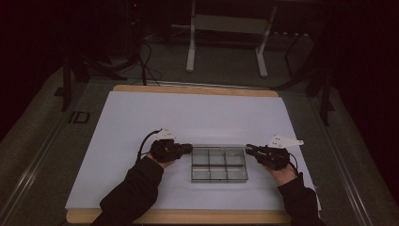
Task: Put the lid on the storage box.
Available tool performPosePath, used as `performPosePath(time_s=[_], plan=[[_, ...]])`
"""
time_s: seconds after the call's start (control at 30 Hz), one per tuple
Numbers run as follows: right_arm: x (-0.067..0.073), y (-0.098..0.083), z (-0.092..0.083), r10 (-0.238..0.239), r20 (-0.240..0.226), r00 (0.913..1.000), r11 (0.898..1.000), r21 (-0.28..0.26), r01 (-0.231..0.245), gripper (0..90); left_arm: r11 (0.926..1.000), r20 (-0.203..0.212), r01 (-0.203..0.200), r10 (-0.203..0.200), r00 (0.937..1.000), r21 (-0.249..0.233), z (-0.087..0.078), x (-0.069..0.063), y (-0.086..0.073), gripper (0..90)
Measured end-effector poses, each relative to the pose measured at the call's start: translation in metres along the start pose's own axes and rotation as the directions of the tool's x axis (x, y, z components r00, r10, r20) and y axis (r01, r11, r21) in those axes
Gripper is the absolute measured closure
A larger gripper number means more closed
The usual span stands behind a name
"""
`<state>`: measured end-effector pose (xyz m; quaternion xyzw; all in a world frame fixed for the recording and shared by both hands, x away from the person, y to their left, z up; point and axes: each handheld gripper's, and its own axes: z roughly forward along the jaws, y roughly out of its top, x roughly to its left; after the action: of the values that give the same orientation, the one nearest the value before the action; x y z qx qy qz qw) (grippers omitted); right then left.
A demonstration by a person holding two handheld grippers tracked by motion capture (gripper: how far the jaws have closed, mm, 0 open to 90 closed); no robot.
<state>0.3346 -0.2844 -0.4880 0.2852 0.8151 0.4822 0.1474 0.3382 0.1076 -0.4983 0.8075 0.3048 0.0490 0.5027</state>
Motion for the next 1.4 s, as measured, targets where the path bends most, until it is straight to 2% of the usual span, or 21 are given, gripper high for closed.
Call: performPosePath(time_s=[0.47,0.6,0.77,0.93,1.23,1.4], plan=[[0.002,-0.015,0.001,-0.017,-0.033,0.9993,0.999,0.051,0.018,81.4,0.999,0.017,-0.017,0.016,0.9997,0.041,0.001,-0.007,-0.012,83.8],[0.001,-0.019,0.003,-0.006,-0.043,0.999,0.998,0.065,0.009,81.4,0.9984,0.019,-0.015,0.014,0.9997,0.054,0.003,-0.007,-0.017,86.1],[0.002,-0.022,0.005,-0.013,-0.041,0.9991,0.997,0.074,0.016,81.4,0.9981,0.019,-0.016,0.015,0.9997,0.059,0.004,-0.008,-0.02,85.9],[0.002,-0.026,0.006,-0.006,-0.032,0.9995,0.997,0.075,0.008,80.0,0.9976,0.005,-0.005,0.004,1.0,0.069,0.004,-0.006,-0.024,73.2],[-0.001,-0.033,0.007,0.013,-0.027,0.9996,0.996,0.09,-0.01,79.5,0.996,0.01,0.028,-0.029,0.9995,0.085,0.008,0.0,-0.033,72.1],[-0.005,-0.034,0.007,0.031,-0.027,0.9992,0.997,0.079,-0.028,75.0,0.9958,0.011,0.048,-0.049,0.9987,0.078,0.009,0.002,-0.034,69.5]])
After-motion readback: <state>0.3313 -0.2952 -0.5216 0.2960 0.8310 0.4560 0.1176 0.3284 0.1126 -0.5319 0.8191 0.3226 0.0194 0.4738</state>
